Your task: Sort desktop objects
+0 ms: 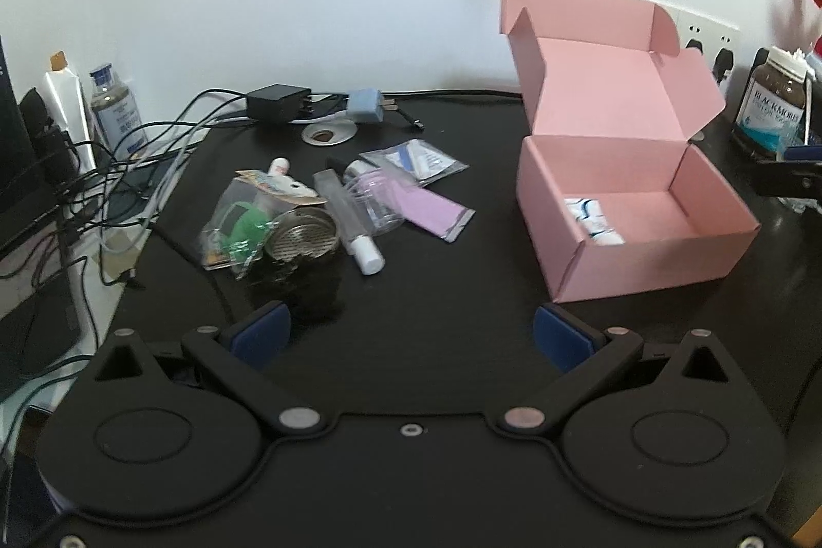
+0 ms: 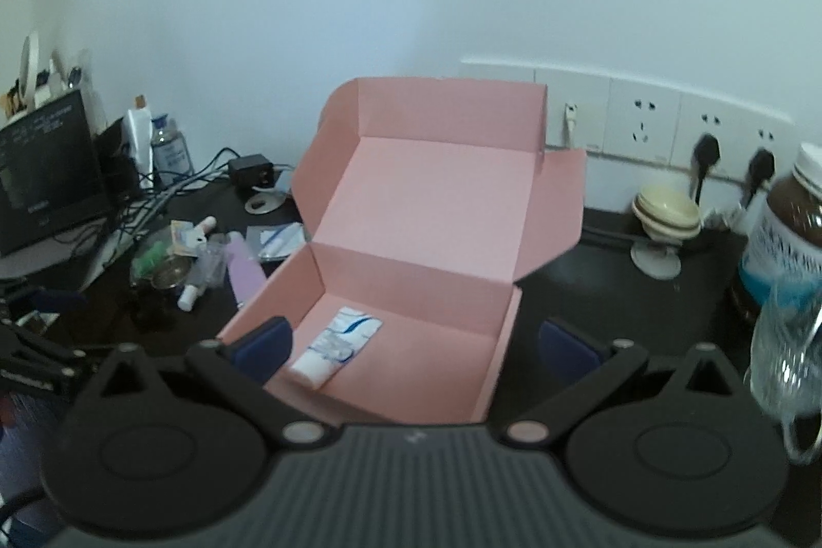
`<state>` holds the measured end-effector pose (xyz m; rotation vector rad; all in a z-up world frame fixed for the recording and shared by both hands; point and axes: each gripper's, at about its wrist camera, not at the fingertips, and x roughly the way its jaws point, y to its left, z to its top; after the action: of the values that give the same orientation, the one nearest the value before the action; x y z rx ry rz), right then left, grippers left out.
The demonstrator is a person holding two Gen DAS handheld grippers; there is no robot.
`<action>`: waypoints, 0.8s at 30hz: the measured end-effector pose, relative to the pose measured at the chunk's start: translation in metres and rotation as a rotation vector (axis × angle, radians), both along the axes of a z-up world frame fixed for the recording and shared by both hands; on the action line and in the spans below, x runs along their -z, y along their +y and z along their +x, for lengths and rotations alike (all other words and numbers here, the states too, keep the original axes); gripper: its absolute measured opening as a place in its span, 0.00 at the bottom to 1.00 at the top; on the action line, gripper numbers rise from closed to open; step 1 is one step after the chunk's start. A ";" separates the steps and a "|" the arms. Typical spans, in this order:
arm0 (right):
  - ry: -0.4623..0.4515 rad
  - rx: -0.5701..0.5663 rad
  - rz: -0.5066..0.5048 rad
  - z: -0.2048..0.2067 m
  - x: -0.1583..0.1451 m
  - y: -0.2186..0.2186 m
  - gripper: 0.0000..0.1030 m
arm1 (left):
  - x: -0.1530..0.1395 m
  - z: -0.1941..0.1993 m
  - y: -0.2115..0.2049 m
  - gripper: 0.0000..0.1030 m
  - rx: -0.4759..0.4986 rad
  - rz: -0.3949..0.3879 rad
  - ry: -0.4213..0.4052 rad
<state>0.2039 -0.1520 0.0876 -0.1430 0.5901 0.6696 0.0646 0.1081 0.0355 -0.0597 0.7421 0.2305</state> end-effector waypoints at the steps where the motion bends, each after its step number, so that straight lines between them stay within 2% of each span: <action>1: 0.003 0.003 -0.001 -0.003 0.001 0.000 0.99 | 0.001 -0.002 0.002 1.00 -0.004 0.003 0.002; 11: 0.027 0.025 0.009 -0.031 0.008 0.001 0.99 | 0.013 -0.023 0.026 1.00 -0.036 0.056 -0.024; 24: 0.040 0.002 0.008 -0.038 0.010 0.001 0.99 | 0.018 0.000 0.033 0.98 -0.029 0.064 -0.040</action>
<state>0.1656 -0.1511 0.0772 -0.1215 0.6258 0.6738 0.0649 0.1408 0.0176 -0.0142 0.6943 0.2797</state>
